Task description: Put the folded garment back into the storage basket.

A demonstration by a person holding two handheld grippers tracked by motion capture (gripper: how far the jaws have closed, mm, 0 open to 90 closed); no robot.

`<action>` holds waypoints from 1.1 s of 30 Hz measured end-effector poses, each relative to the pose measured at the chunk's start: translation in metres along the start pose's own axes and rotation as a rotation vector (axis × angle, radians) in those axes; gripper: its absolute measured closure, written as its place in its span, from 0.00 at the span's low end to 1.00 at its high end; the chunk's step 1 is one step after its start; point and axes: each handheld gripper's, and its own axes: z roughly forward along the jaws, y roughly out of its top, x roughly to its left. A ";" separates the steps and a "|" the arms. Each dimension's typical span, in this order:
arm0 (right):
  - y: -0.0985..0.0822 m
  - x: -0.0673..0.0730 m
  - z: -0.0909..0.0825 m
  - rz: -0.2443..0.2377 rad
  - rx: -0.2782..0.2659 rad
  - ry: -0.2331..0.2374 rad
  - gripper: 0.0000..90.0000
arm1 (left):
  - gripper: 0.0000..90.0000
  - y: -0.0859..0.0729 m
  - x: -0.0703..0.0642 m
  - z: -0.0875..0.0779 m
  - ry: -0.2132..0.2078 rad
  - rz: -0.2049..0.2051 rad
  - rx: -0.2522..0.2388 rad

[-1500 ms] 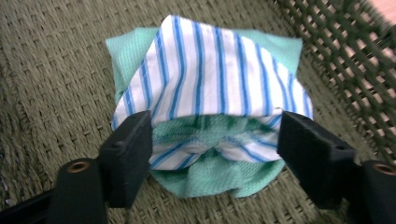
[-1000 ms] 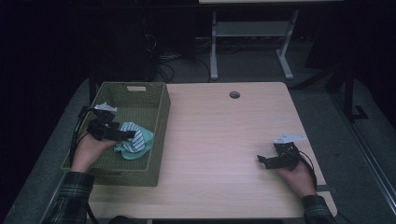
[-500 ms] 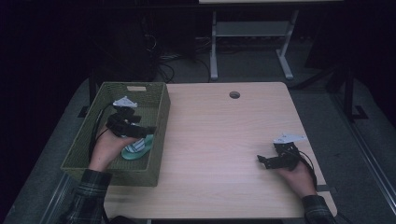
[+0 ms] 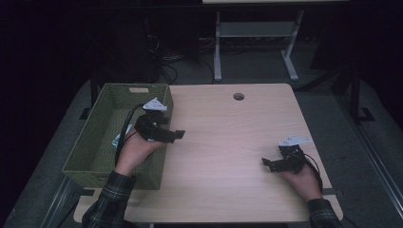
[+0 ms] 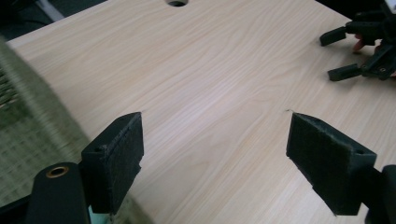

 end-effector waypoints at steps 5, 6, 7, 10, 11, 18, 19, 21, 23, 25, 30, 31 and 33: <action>0.000 0.000 0.000 0.003 0.001 0.000 0.09 | 0.20 0.005 -0.015 0.015 -0.017 0.017 -0.009; 0.000 0.000 0.000 0.003 0.001 0.000 0.09 | 0.21 0.006 -0.019 0.018 -0.021 0.023 -0.008; 0.000 0.000 0.000 0.001 0.001 0.000 0.09 | 0.20 0.006 -0.023 0.022 -0.028 0.027 -0.009; 0.000 0.000 0.000 0.001 0.000 0.000 0.09 | 0.20 0.006 -0.033 0.034 -0.039 0.036 -0.008; 0.000 0.000 0.000 0.002 0.001 0.000 0.09 | 0.20 0.006 -0.036 0.038 -0.042 0.038 -0.010; 0.000 0.000 0.000 0.000 0.000 0.000 0.09 | 0.20 0.000 -0.055 0.066 -0.055 0.073 0.017; 0.000 0.000 0.000 0.000 0.000 0.000 0.09 | 0.20 -0.001 -0.057 0.070 -0.057 0.077 0.020; 0.000 0.000 0.000 0.000 0.000 0.000 0.09 | 0.20 -0.004 -0.062 0.078 -0.058 0.083 0.030; 0.000 0.000 0.000 -0.001 0.000 0.000 0.09 | 0.20 -0.007 -0.064 0.084 -0.052 0.093 0.036; 0.000 0.000 0.000 0.000 0.000 0.000 0.09 | 0.20 -0.011 -0.066 0.091 -0.048 0.101 0.046; 0.000 0.000 0.000 -0.005 -0.003 -0.001 0.09 | 0.20 -0.021 -0.067 0.106 -0.039 0.104 0.067; 0.000 0.000 0.000 -0.005 -0.002 -0.001 0.09 | 0.20 -0.024 -0.067 0.110 -0.040 0.097 0.072; 0.000 0.000 0.000 -0.006 -0.003 -0.001 0.09 | 0.20 -0.029 -0.067 0.116 -0.034 0.092 0.077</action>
